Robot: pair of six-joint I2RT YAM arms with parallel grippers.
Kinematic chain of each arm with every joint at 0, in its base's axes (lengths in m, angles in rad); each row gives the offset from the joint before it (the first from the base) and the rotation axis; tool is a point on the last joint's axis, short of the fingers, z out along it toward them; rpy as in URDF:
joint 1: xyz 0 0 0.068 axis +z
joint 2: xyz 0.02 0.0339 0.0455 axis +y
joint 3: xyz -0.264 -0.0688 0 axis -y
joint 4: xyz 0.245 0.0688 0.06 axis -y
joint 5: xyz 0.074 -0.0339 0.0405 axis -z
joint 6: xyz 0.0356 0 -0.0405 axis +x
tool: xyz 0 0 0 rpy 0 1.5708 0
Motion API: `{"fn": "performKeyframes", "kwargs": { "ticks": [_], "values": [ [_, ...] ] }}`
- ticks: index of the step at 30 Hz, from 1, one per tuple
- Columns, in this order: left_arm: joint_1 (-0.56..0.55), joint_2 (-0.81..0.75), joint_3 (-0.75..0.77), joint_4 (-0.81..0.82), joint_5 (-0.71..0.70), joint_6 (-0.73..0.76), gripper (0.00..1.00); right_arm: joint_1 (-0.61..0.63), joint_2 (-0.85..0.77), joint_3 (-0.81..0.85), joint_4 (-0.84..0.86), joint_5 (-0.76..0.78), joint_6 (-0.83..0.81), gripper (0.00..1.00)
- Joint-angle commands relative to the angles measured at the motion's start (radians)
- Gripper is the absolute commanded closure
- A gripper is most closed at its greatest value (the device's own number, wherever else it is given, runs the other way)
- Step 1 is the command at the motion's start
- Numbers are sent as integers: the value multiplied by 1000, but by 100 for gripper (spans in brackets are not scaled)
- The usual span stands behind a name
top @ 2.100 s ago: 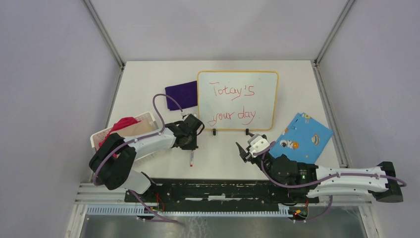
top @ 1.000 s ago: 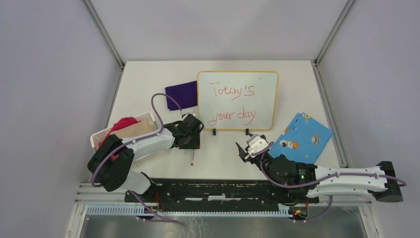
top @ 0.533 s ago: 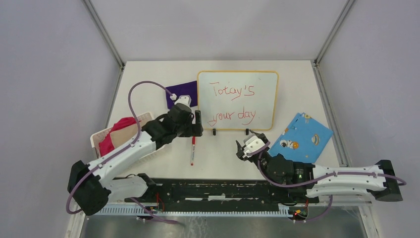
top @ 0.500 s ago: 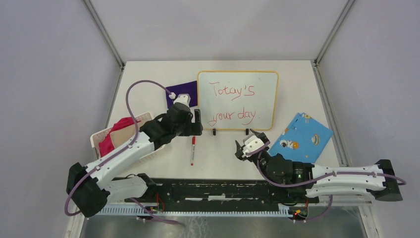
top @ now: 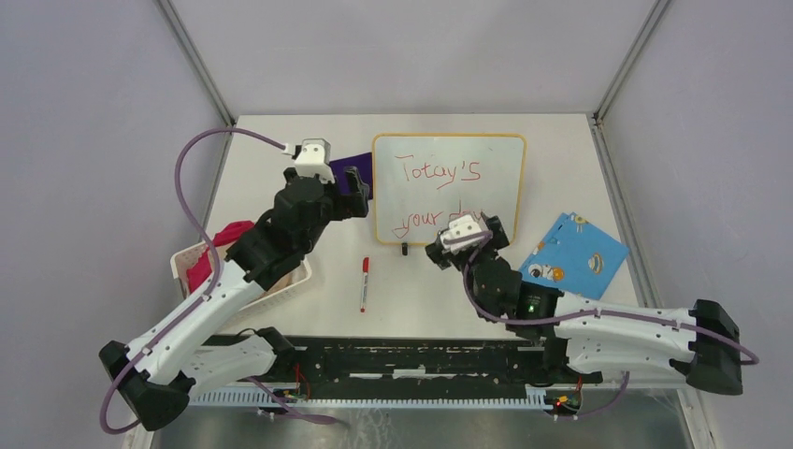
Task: Write a sentence on the whiteboard
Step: Reset both arms
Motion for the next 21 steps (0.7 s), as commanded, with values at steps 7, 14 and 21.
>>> {"fn": "performKeyframes", "kwargs": {
  "ticks": [7, 14, 21],
  "values": [
    [1, 116, 105, 155, -184, 167, 2, -404, 87, 230, -316, -231, 417, 2],
    [0, 46, -60, 303, 17, 166, 2, -593, -121, 61, -288, -226, 564, 2],
    [-5, 56, -102, 304, 35, 139, 1, -616, -214, 49, -293, -108, 438, 2]
  ]
}}
